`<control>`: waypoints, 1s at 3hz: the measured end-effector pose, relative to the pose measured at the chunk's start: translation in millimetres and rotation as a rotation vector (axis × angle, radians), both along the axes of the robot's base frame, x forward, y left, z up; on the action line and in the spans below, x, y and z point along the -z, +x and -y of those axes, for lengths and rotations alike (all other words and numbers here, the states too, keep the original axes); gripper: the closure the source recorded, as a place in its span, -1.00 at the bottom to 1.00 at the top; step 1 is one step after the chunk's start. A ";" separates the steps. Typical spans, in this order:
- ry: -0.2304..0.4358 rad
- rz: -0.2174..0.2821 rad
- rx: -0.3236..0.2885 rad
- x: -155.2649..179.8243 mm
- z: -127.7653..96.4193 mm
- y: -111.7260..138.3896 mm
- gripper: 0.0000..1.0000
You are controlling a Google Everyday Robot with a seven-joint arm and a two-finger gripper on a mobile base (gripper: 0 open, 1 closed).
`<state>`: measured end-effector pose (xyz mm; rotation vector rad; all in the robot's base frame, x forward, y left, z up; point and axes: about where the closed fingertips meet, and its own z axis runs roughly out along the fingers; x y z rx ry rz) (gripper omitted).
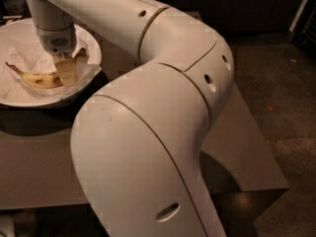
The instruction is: Pick banana from white bowl
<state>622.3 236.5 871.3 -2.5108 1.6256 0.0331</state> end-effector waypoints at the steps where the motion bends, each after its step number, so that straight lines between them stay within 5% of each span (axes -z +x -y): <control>1: 0.005 0.012 -0.023 -7.3 -0.7 -3.0 1.00; 3: 0.043 0.100 -0.102 -50.6 7.5 -33.4 1.00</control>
Offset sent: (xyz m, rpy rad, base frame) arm -0.0493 -0.0192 0.0698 0.0624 -0.1196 0.1216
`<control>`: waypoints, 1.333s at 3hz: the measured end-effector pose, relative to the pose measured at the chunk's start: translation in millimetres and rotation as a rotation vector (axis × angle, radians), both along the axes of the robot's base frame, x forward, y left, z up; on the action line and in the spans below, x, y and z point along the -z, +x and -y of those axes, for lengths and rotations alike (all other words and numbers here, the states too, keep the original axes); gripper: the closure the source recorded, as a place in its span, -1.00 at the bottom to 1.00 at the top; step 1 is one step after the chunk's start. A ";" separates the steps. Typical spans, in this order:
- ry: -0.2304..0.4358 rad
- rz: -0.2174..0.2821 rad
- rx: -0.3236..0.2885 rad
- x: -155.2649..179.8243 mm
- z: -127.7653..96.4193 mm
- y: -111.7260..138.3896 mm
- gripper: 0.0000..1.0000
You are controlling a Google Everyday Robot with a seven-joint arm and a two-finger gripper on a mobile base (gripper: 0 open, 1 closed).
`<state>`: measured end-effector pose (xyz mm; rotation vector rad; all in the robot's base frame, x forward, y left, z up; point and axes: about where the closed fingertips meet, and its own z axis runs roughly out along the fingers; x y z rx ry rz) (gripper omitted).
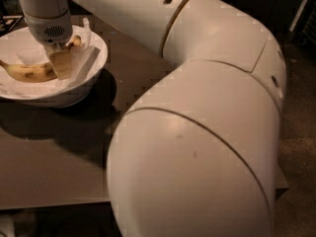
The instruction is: Pick banana from white bowl
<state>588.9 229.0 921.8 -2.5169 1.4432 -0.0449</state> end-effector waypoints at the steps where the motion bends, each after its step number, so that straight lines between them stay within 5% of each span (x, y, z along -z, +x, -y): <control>1: 0.021 0.033 -0.041 -15.3 2.4 -15.2 1.00; 4: 0.079 0.087 0.013 -3.9 14.1 -17.6 1.00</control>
Offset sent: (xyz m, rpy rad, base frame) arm -0.0217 -0.0065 0.0236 0.0003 -0.0342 0.0516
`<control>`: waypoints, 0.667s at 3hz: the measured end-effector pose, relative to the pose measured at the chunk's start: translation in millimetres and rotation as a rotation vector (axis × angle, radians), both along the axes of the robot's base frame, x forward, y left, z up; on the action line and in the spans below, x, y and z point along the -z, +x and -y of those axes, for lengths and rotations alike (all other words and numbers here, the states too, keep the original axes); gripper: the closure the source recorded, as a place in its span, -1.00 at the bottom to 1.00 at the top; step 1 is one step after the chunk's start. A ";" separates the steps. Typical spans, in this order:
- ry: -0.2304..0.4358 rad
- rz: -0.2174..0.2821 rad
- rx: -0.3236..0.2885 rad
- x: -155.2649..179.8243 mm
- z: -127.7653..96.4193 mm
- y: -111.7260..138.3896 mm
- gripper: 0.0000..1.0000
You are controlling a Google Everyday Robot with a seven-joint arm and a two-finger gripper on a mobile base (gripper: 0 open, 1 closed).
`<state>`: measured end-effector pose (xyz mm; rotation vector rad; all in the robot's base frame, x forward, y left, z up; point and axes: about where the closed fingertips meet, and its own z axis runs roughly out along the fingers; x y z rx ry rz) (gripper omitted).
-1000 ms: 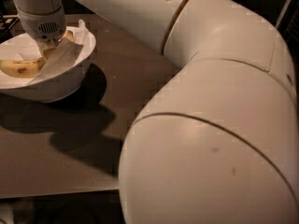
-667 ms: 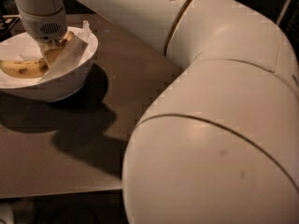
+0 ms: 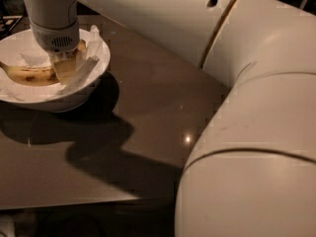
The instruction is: Pick banana from white bowl
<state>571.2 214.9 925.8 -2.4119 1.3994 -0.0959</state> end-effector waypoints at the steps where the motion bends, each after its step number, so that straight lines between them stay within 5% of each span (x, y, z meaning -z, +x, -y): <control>1: 0.023 -0.011 0.038 16.8 7.3 8.7 1.00; 2: 0.039 -0.022 0.064 28.4 11.9 16.1 1.00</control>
Offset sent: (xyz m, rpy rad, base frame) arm 0.0261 -0.0180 -0.0406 0.0616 0.0349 -0.0973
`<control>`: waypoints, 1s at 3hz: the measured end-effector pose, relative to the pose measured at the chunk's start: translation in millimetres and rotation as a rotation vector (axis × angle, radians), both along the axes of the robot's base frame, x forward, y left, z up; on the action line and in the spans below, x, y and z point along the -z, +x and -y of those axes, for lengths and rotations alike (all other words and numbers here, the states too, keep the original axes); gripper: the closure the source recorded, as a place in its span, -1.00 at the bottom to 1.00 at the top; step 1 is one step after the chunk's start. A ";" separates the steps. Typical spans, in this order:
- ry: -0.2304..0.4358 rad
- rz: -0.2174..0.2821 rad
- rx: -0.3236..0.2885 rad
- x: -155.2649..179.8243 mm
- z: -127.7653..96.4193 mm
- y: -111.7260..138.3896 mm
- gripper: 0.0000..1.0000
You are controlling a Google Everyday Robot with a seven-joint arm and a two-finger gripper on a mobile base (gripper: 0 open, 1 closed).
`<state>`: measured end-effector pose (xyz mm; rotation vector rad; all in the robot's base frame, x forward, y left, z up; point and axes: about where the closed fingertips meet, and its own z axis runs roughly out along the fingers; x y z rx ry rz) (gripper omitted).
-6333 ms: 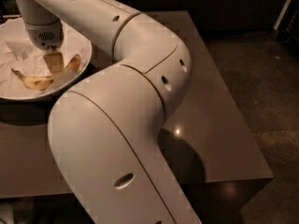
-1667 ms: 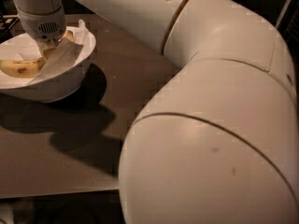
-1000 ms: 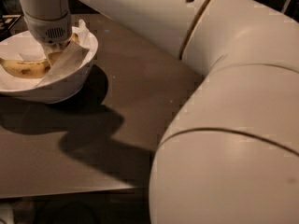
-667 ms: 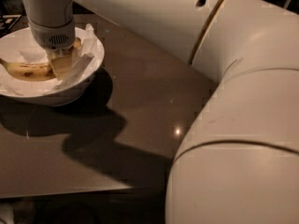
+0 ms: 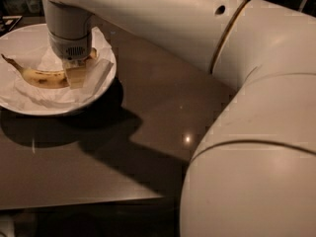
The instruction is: Pick banana from white bowl
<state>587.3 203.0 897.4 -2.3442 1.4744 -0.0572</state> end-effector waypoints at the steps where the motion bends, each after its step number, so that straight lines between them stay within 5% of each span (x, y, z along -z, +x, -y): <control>1: 0.006 -0.005 0.014 5.7 3.2 4.4 1.00; 3: 0.015 0.036 0.006 -19.6 14.9 -19.9 1.00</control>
Offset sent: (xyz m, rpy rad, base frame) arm 0.0096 -0.0085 -0.0097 0.0085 0.0208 -0.0329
